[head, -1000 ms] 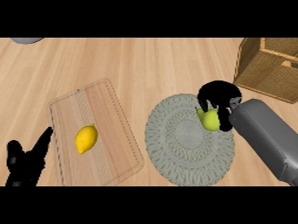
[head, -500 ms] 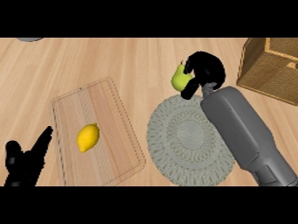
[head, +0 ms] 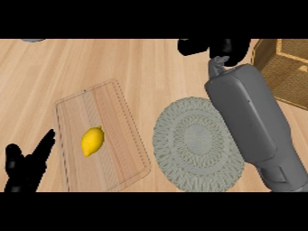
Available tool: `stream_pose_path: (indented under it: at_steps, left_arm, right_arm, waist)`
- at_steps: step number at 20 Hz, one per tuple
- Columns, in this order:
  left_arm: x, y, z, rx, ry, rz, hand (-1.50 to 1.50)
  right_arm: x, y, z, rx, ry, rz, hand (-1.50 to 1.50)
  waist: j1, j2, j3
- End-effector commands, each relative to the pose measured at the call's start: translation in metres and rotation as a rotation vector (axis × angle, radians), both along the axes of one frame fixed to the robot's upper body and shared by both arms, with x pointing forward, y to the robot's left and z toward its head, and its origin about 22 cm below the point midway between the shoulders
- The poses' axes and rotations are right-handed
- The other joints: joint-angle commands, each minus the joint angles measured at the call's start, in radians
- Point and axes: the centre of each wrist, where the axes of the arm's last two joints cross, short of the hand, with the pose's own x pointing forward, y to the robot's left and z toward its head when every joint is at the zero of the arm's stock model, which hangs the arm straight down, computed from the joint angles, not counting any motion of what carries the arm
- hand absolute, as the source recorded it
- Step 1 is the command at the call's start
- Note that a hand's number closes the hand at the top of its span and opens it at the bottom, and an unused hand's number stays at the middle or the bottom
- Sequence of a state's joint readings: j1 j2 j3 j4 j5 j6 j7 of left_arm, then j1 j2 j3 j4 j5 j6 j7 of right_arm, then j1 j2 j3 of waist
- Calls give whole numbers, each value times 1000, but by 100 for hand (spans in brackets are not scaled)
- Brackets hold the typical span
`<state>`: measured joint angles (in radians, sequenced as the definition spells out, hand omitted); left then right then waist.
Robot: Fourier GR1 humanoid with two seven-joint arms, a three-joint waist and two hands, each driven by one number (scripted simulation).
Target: Pick the pear from the placemat and place it in the basket
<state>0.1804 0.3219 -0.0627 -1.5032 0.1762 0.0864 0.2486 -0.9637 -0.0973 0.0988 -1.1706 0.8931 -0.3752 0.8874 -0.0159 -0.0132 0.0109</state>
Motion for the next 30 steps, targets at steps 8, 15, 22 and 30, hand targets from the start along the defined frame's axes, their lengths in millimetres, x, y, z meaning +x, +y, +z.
stream_pose_path:
  at_steps: [8,15,22,30]
  left_arm:
    - [2,-9,-26,-11,68,-18,0]
    - [-1,-23,-29,-10,54,-23,0]
    - [5,-13,-26,-27,62,-49,0]
    - [19,-16,1,-20,50,-46,0]
  right_arm:
    - [-7,-67,116,50,-127,-278,150]
    - [5,-112,117,42,-61,-329,150]
    - [23,-162,108,-19,-10,-366,150]
    - [43,-213,70,60,-33,-376,150]
  waist:
    - [7,12,-12]
    - [14,13,-11]
    - [23,17,-12]
    - [46,25,-10]
